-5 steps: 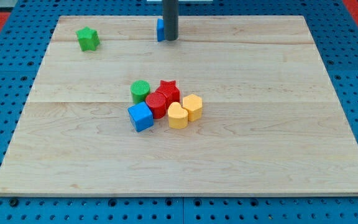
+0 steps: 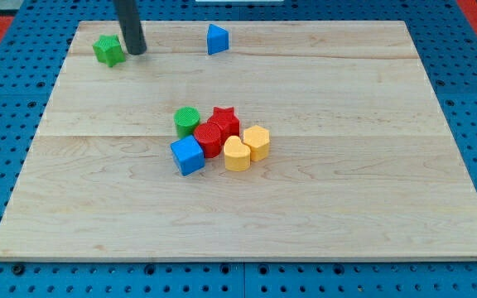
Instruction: Slide the green star to the top left
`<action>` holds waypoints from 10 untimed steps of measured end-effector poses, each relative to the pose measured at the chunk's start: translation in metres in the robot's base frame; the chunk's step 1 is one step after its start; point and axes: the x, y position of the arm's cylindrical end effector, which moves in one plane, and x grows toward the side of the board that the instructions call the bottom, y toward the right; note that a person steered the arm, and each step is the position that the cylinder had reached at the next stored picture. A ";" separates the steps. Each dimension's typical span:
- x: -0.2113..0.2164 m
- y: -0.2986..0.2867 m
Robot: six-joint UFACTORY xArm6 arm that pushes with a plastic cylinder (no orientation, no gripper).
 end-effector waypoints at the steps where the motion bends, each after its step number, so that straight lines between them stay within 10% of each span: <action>1: 0.045 -0.017; 3: -0.007 -0.079; 6: 0.032 -0.028; 10: 0.208 0.031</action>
